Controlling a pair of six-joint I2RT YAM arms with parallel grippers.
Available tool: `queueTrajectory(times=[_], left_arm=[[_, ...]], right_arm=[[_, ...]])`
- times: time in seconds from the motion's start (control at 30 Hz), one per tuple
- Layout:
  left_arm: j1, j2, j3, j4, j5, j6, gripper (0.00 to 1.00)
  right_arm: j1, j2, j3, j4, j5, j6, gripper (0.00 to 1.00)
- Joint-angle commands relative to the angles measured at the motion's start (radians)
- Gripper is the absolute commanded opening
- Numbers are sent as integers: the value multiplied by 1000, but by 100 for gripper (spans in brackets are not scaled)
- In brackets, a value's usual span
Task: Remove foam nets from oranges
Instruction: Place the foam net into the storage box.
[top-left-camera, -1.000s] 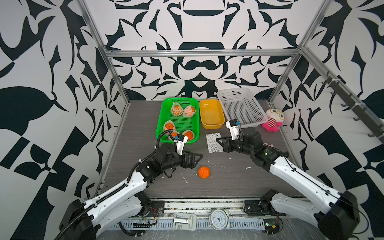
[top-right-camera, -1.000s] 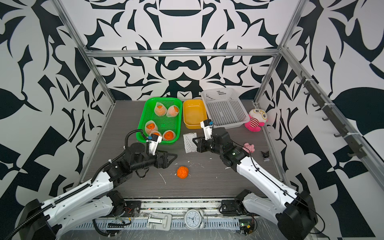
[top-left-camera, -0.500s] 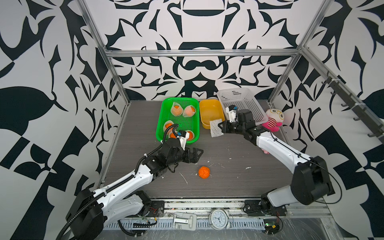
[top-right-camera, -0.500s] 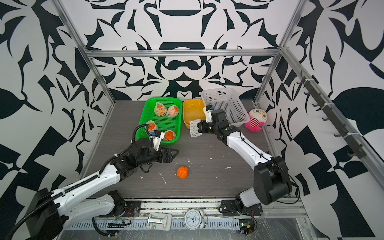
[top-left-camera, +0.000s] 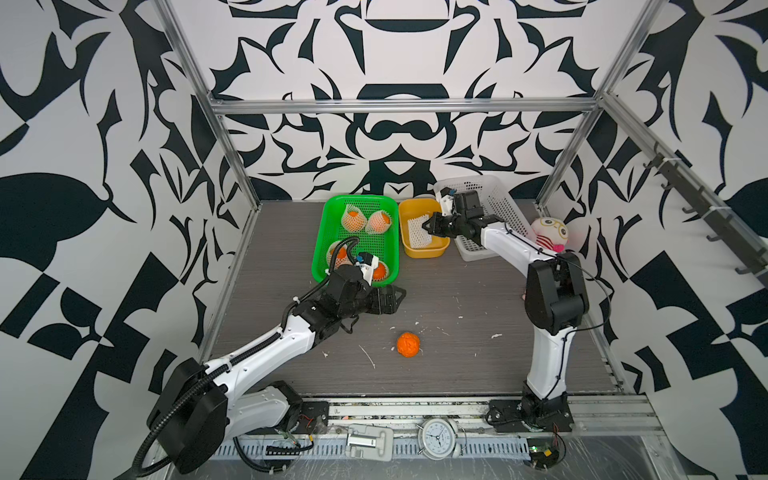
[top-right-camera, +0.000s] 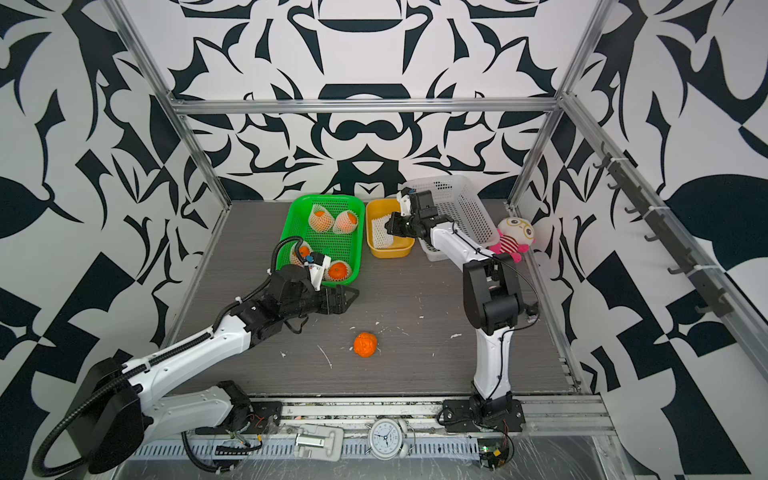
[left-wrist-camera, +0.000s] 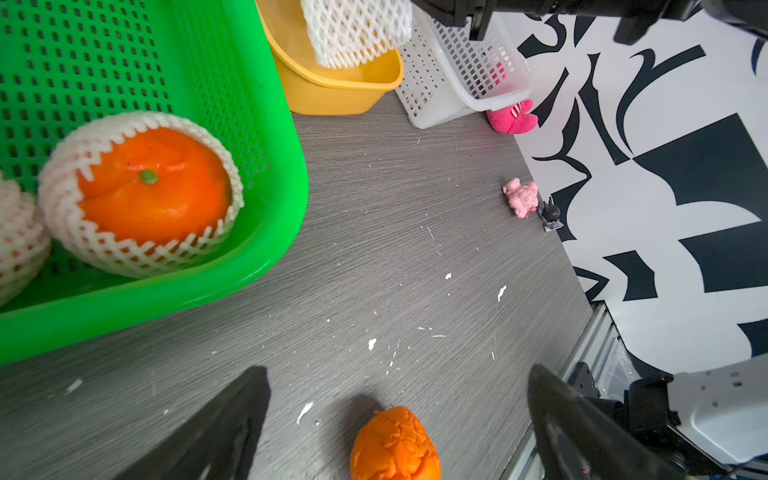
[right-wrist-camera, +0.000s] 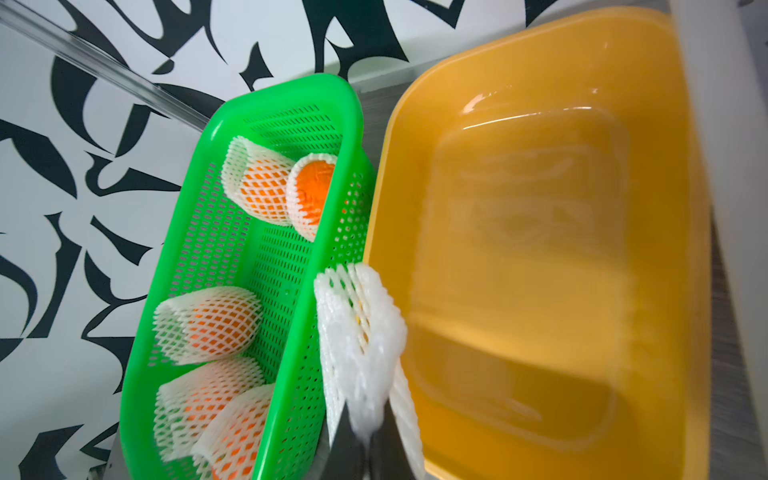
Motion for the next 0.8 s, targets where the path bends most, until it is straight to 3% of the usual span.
queueTrajectory(times=[0.0, 0.4, 0.77], left_arm=[[13, 17, 43, 19, 36, 16, 99], [25, 28, 48, 20, 57, 21, 99], [26, 31, 43, 44, 66, 8, 99]], right_arm=[[-12, 36, 97, -42, -10, 8, 0], [-16, 186, 212, -69, -13, 11, 0], [-9, 234, 270, -118, 57, -7, 0]])
